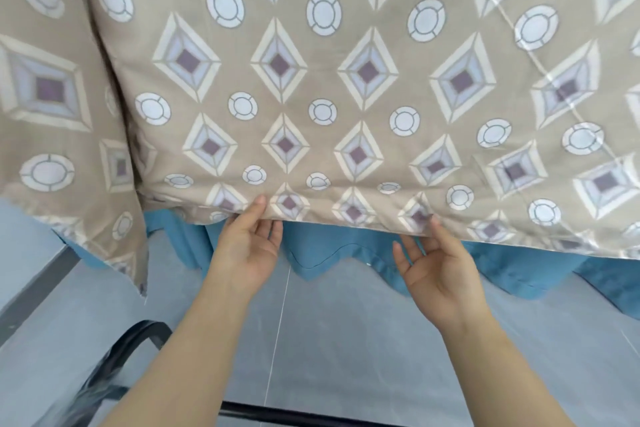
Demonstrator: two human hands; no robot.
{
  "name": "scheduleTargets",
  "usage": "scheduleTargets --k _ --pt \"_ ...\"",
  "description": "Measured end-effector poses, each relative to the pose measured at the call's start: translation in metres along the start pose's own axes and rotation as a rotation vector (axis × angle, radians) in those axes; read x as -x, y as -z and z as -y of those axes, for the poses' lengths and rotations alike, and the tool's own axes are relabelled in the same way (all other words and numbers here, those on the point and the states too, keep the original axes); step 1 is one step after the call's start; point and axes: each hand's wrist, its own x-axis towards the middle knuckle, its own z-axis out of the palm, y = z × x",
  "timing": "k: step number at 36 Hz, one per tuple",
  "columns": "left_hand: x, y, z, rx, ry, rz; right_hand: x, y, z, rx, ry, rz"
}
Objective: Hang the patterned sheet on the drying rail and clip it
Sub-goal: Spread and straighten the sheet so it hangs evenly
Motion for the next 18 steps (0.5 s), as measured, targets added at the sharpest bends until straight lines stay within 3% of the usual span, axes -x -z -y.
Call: scheduleTargets --k 6,11,16,18 --pt "0.013 0.015 -0.019 0.269 -0.039 0.001 0.011 0.016 0.012 -0.155 0.074 -0.044" --pt "0.006 0.015 -0.034 0.204 -0.078 0.013 0.007 0.026 0.013 -0.013 0.071 -0.102" --pt "0.01 0.013 -0.026 0.199 -0.096 0.186 0.005 0.025 0.008 0.042 0.061 -0.082" --pt "0.008 0.014 -0.022 0.142 -0.144 0.153 0.005 0.024 0.007 0.06 0.075 -0.097"
